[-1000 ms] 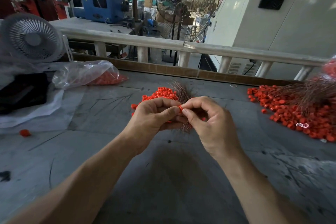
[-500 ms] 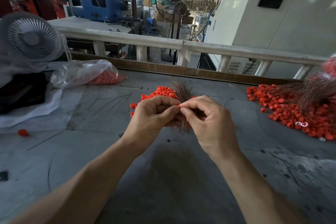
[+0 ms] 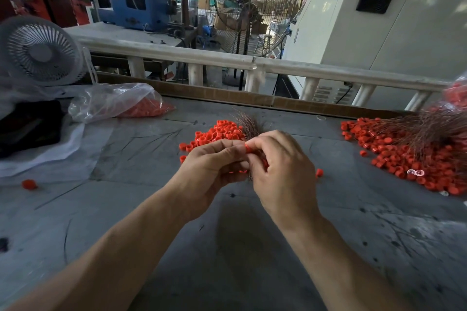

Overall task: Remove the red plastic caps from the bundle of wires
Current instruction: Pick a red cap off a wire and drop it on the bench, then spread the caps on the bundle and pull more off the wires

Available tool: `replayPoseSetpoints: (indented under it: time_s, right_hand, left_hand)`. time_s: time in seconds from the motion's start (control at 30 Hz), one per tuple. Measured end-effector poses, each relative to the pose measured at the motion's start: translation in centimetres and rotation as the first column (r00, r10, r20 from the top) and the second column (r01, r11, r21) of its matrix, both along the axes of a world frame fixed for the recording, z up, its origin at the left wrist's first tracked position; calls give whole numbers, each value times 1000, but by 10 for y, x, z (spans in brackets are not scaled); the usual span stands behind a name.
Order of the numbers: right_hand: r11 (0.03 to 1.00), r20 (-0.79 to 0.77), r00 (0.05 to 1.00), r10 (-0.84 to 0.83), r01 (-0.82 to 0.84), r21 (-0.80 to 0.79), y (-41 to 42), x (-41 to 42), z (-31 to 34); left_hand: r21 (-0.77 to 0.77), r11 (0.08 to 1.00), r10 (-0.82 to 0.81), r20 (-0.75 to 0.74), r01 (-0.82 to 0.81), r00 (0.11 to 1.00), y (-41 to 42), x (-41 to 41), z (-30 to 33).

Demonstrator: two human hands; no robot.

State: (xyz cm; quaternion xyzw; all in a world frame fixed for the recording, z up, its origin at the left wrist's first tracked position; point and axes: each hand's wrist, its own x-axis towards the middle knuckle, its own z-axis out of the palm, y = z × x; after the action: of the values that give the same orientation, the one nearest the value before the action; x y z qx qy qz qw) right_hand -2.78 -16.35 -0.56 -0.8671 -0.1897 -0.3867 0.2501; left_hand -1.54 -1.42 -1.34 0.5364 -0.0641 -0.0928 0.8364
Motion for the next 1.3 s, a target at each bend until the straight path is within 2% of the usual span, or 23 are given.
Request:
replayPoseSetpoints:
  time_s: [0.27,0.4,0.63,0.9,1.03,1.17,1.3]
  right_hand:
    - [998,60,997,-40,43,-52,-1,2,0]
    - [993,65,994,-84,89,-74,-1,4,-3]
    - [987,68,997,-27,37,-156,-4,5,0]
    - [993,-120,992,26,-40,-113,-6,1,2]
    - [998,-152,988,27,-34,-46,-7,4,3]
    - [998,-147,987,-62,66,18,-17,12,4]
    - [951,-230,928,-293,307,26,-46,23,1]
  left_hand:
    - [-8,1000,11,-45,-11,999,0,-2,2]
    - [0,999,-39,-56,39,998,0,-2,1]
    - [55,998,-2,-22,3,1000,4,1,-1]
    - [93,991,97,15,-97,995,1,1,-3]
    - [149,983,94,65,-103,993,1,2,-3]
    - [326,925,140,192,-197,971,1,3,-3]
    - [459,821,218,297,-339,930,6,10,-10]
